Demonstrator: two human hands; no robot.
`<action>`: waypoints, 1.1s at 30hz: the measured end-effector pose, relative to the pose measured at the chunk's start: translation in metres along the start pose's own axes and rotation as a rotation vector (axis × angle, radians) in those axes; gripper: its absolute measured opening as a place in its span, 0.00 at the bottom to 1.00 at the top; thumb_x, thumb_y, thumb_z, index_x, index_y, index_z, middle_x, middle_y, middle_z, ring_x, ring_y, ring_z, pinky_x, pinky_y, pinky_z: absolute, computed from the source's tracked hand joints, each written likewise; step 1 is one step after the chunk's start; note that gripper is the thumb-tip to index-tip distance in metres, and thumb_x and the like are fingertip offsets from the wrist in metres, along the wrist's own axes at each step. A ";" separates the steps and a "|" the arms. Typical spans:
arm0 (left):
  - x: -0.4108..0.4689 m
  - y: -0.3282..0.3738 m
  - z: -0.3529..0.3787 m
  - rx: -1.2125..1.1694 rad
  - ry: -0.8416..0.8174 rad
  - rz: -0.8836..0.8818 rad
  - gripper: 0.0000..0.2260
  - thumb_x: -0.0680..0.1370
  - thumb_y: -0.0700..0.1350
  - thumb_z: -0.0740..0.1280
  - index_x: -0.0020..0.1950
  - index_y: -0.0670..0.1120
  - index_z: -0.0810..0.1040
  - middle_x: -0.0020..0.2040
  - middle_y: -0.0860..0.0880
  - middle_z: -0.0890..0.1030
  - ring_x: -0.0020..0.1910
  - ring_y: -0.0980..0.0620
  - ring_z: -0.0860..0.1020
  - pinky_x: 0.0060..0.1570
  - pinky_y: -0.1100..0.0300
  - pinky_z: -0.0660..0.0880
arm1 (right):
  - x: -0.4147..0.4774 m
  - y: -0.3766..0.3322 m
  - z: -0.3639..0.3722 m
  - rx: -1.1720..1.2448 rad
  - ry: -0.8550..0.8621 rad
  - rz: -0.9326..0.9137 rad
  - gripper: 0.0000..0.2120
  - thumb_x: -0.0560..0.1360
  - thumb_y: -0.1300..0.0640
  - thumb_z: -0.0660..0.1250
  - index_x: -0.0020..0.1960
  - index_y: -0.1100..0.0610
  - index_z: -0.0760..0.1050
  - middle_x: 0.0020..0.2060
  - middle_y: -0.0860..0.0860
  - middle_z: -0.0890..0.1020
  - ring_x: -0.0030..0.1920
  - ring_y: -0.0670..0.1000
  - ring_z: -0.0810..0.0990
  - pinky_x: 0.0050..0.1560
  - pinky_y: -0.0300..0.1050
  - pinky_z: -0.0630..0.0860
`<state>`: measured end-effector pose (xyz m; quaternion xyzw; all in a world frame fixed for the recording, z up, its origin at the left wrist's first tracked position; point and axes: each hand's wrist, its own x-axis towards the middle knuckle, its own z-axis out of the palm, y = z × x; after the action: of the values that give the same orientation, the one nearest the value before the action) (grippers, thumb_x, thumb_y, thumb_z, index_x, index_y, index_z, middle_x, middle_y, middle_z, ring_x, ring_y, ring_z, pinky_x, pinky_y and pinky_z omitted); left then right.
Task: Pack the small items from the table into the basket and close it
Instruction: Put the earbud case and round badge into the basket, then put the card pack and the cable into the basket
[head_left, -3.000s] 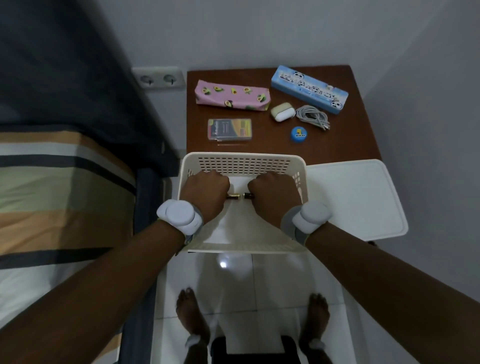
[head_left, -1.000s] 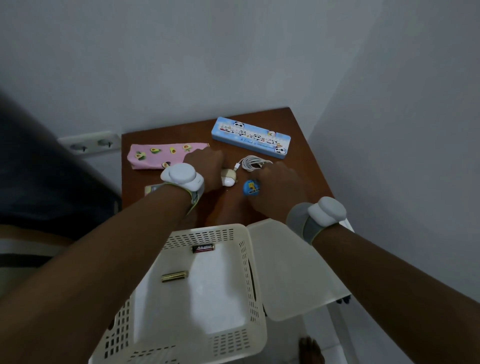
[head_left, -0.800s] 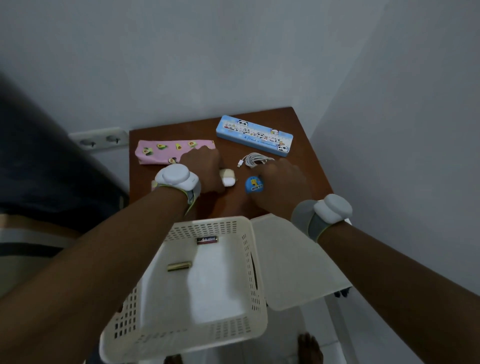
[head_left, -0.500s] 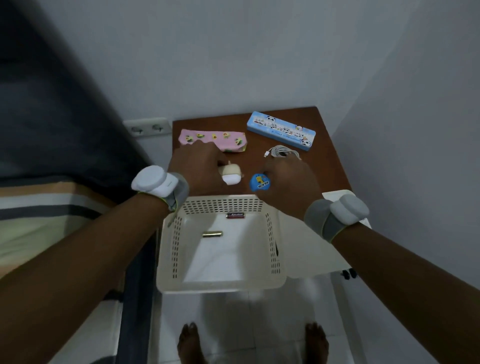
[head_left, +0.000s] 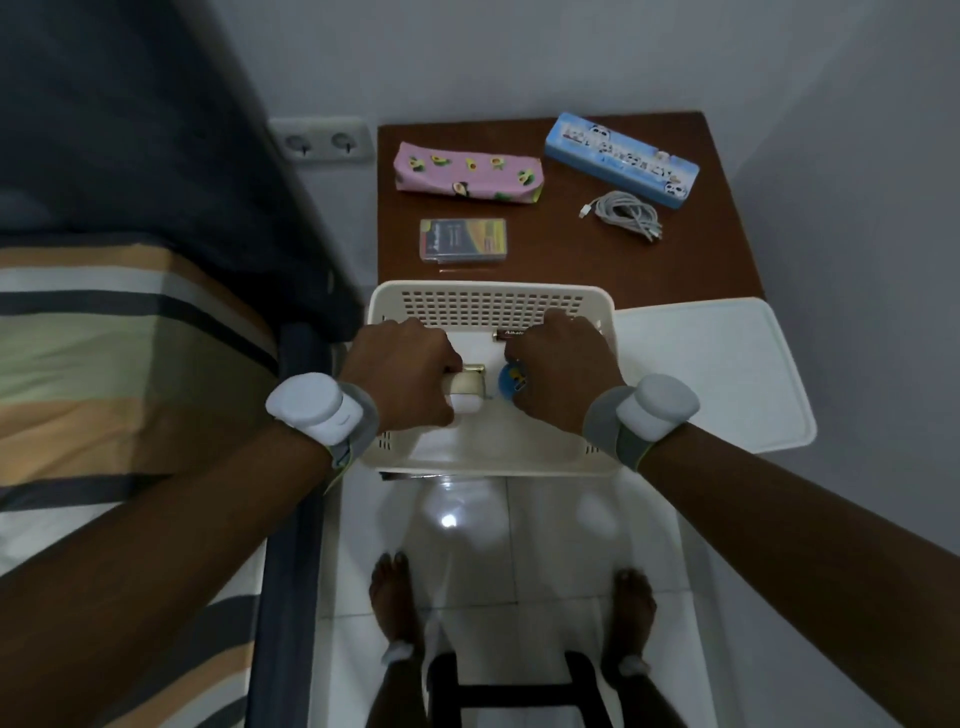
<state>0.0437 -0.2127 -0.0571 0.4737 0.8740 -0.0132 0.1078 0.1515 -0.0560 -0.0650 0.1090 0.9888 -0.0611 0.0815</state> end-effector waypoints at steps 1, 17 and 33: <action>-0.003 -0.001 0.005 0.007 -0.011 0.006 0.20 0.61 0.60 0.73 0.52 0.59 0.85 0.42 0.51 0.85 0.41 0.48 0.80 0.37 0.60 0.64 | -0.001 -0.001 0.003 -0.008 -0.001 0.000 0.16 0.69 0.53 0.74 0.56 0.55 0.83 0.54 0.56 0.83 0.57 0.58 0.78 0.56 0.50 0.75; 0.002 0.011 -0.018 0.082 0.078 0.008 0.19 0.67 0.61 0.73 0.54 0.55 0.85 0.48 0.50 0.86 0.47 0.46 0.83 0.41 0.57 0.73 | -0.003 0.011 -0.031 -0.063 0.038 -0.016 0.21 0.69 0.44 0.72 0.60 0.50 0.80 0.55 0.51 0.82 0.59 0.56 0.74 0.57 0.53 0.69; 0.144 0.007 -0.080 0.071 0.187 -0.030 0.17 0.66 0.62 0.71 0.45 0.51 0.84 0.45 0.47 0.85 0.47 0.43 0.81 0.46 0.53 0.74 | 0.076 0.124 -0.086 -0.054 0.177 0.336 0.17 0.72 0.46 0.66 0.58 0.51 0.80 0.55 0.53 0.83 0.56 0.57 0.78 0.51 0.50 0.75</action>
<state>-0.0409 -0.0804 -0.0074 0.4632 0.8862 -0.0012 0.0087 0.0931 0.0915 -0.0069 0.2754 0.9613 -0.0102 0.0064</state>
